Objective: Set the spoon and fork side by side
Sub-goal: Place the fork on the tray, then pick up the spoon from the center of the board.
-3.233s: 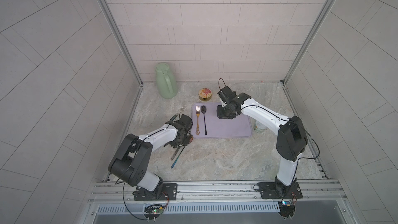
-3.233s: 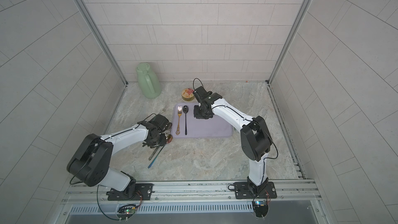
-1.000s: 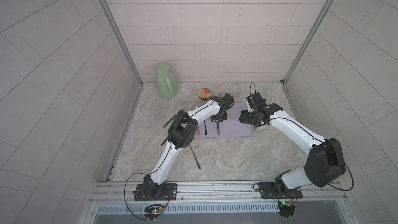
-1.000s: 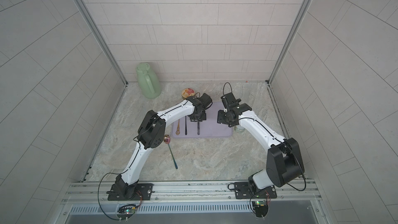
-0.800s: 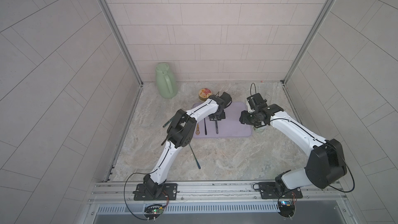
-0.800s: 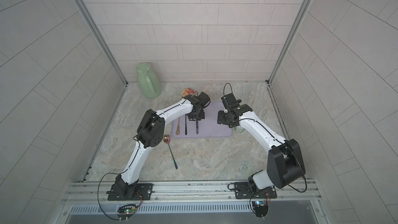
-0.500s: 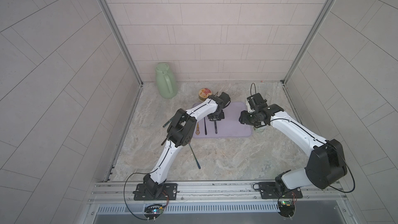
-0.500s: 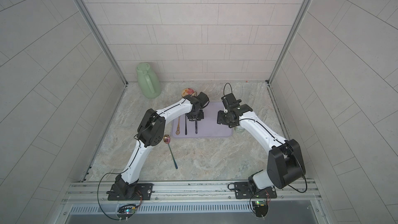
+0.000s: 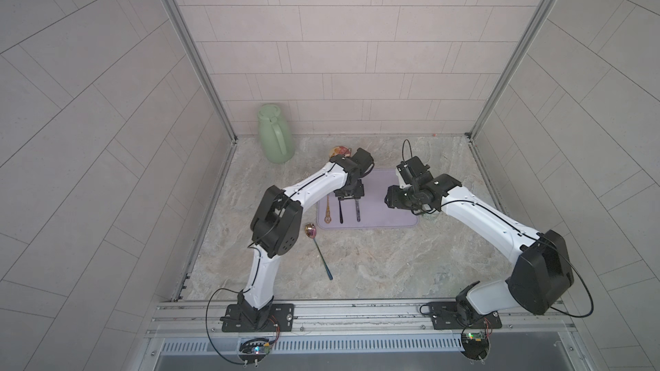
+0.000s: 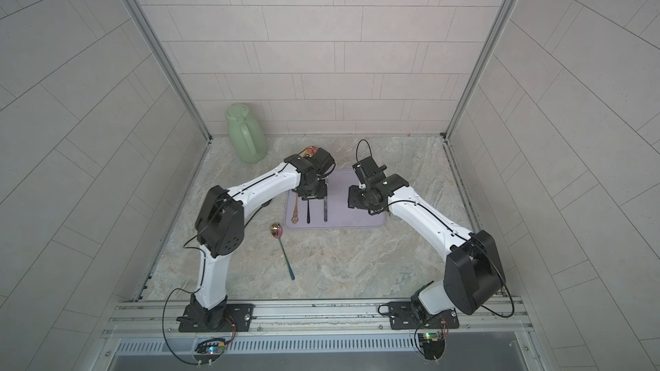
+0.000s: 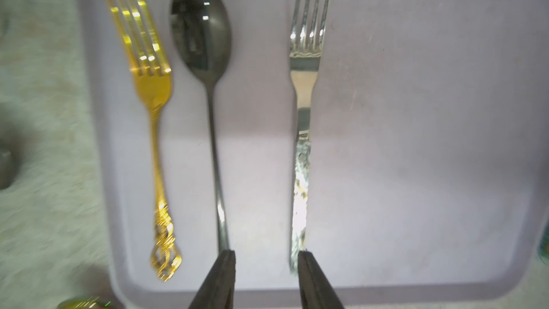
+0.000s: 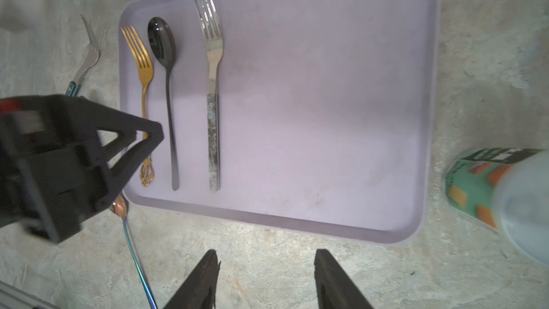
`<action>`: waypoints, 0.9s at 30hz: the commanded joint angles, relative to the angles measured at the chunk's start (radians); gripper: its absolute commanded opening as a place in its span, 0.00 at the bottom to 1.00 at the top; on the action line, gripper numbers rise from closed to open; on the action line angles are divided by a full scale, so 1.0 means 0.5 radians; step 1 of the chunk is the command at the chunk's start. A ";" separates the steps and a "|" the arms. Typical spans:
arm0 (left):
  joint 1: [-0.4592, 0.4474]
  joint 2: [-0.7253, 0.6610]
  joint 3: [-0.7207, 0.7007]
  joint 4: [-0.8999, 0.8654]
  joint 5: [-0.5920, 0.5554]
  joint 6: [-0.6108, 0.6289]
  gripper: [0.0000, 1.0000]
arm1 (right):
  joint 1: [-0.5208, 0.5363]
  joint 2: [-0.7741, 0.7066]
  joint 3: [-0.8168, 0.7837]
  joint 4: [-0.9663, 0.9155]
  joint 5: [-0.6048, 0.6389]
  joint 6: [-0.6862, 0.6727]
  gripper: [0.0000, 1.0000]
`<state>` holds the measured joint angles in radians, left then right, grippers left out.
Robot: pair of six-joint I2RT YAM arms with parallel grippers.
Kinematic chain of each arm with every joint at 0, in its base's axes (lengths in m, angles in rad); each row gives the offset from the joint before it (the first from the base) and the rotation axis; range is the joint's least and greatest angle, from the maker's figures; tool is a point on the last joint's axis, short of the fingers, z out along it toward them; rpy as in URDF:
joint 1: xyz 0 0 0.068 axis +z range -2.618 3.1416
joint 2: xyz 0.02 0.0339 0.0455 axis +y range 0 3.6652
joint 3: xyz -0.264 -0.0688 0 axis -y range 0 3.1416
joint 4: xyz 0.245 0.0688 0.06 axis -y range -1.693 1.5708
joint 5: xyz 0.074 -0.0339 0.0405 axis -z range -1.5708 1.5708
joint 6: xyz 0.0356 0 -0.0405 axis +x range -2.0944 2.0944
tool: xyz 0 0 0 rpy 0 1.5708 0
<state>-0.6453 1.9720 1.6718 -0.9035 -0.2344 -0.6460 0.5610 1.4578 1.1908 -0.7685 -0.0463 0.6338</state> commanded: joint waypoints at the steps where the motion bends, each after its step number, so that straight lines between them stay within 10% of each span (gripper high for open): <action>1: 0.153 -0.316 -0.383 0.102 0.044 0.019 0.38 | 0.189 0.096 0.079 0.061 0.096 0.100 0.56; 14: 1.188 -1.232 -1.303 0.364 0.470 -0.039 0.38 | 0.825 0.881 0.692 0.033 0.185 0.168 0.56; 27: 1.304 -1.395 -1.376 0.362 0.584 0.010 0.38 | 1.096 1.355 1.069 -0.135 0.280 0.164 0.51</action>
<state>-0.0002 1.2789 1.0042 -0.7223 0.0292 -0.6563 1.1000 2.1300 1.7058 -0.8001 0.0582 0.7116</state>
